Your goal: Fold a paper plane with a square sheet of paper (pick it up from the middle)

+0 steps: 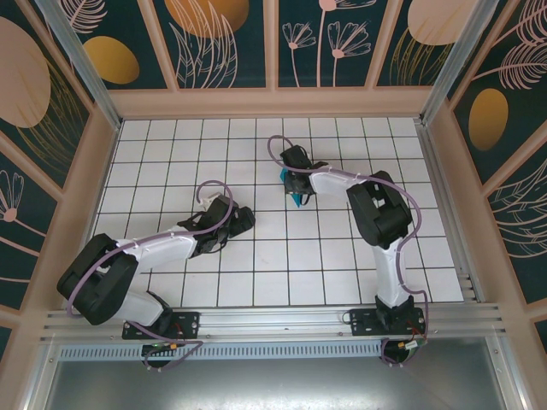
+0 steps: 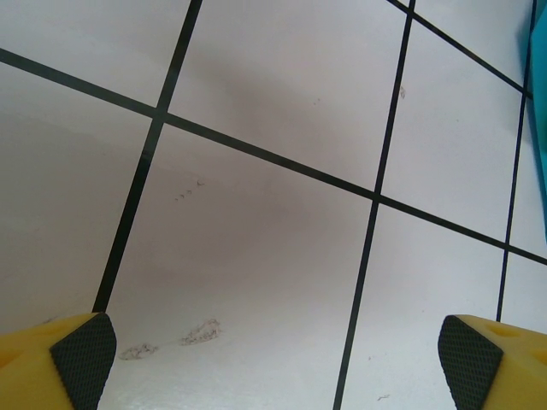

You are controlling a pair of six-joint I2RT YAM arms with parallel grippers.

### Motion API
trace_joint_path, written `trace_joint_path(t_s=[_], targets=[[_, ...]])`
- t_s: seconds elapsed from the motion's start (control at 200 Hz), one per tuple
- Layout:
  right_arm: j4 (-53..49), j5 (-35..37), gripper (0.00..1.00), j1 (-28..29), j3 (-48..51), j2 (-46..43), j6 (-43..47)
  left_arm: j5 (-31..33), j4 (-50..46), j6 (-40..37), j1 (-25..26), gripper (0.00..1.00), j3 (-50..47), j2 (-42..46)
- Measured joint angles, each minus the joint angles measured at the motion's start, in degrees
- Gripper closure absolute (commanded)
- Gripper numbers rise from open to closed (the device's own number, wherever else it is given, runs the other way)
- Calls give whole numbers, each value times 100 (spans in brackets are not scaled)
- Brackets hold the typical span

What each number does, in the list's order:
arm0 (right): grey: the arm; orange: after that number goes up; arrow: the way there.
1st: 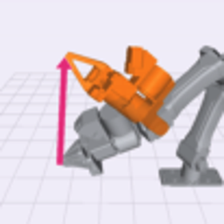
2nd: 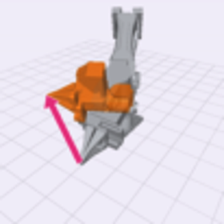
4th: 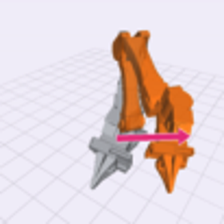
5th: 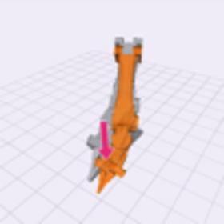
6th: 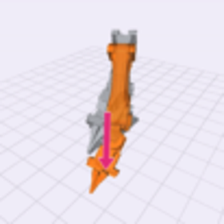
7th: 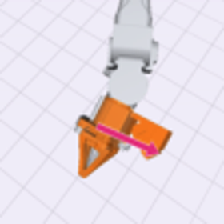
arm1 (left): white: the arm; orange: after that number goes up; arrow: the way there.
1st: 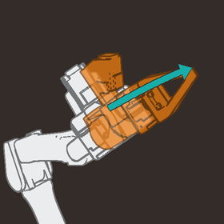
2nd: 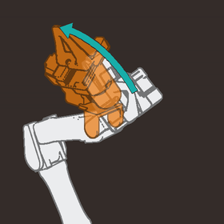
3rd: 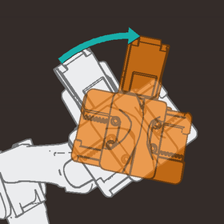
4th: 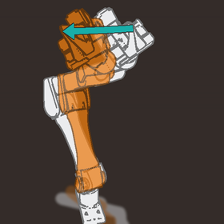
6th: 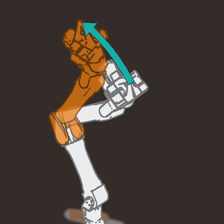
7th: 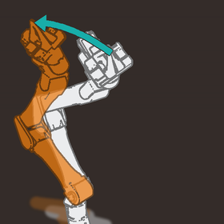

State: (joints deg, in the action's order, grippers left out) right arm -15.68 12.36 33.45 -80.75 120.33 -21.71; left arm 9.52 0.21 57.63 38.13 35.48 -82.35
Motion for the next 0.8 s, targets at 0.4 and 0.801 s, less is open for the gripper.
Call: trace_joint_path(t_s=[0.4, 0.801], targets=[[28, 11, 76, 0, -22, 39, -129, 2, -4, -28, -33, 1, 0, -2], [-330, 79, 41, -96, -439, -951, -247, 439, -686, -942, -859, 1, 1158, 140]])
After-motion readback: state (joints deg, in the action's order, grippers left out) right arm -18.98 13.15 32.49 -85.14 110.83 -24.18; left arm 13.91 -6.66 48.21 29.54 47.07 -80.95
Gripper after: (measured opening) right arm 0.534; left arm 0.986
